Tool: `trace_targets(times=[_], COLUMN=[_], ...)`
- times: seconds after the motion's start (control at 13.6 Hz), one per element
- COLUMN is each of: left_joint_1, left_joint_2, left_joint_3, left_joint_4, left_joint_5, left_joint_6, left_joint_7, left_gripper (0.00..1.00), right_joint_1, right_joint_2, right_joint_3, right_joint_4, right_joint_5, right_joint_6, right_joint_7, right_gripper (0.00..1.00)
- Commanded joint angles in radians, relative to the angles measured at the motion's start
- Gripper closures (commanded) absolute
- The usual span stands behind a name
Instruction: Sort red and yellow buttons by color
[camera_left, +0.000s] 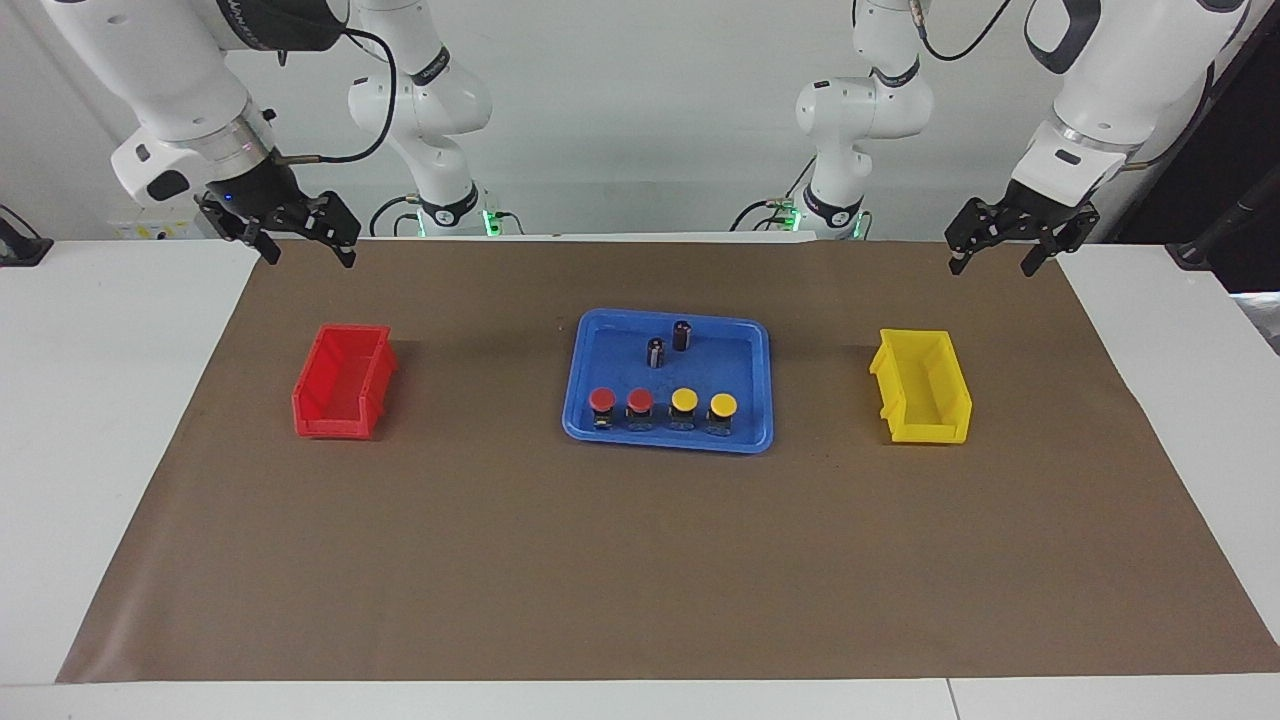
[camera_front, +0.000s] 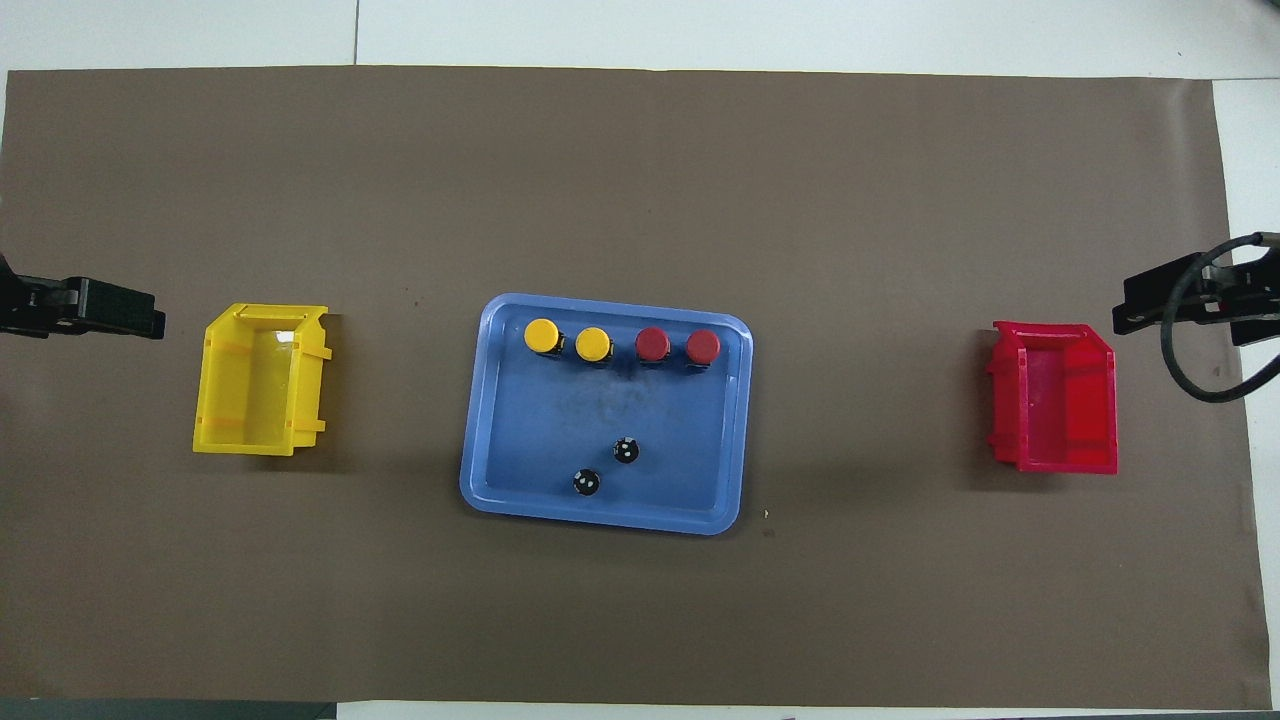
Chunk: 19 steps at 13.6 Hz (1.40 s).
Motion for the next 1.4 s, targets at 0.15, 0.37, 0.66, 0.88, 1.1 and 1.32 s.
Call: trace_targets(times=[0.15, 0.37, 0.66, 0.88, 1.1, 1.32], left_joint_1=[-0.007, -0.007, -0.022, -0.024, -0.024, -0.024], left_joint_2=[-0.086, -0.086, -0.076, -0.075, -0.076, -0.078], left_joint_3=[-0.004, -0.006, -0.024, -0.024, -0.026, -0.026], left_joint_4=[-0.140, -0.143, -0.142, -0.139, -0.140, -0.139], left_joint_5=[0.020, 0.020, 0.020, 0.020, 0.020, 0.020], left_joint_6=[0.087, 0.092, 0.107, 0.094, 0.089, 0.087], left_joint_7=[-0.031, -0.035, -0.084, -0.086, -0.083, -0.092], left_gripper=[0.00, 0.00, 0.00, 0.00, 0.00, 0.00], right_joint_1=[-0.001, 0.001, 0.001, 0.025, 0.077, 0.143], right_joint_2=[-0.018, -0.020, -0.021, -0.012, 0.015, 0.045], right_joint_3=[0.006, 0.012, 0.014, 0.015, 0.021, 0.021], right_joint_4=[-0.019, -0.024, -0.024, -0.015, 0.036, 0.084], right_joint_5=[-0.014, -0.014, -0.006, 0.011, 0.014, 0.017], right_joint_6=[-0.006, -0.005, -0.002, 0.056, 0.046, 0.028], right_joint_7=[-0.030, -0.024, -0.027, -0.019, 0.049, 0.128], right_gripper=[0.00, 0.00, 0.00, 0.00, 0.00, 0.00])
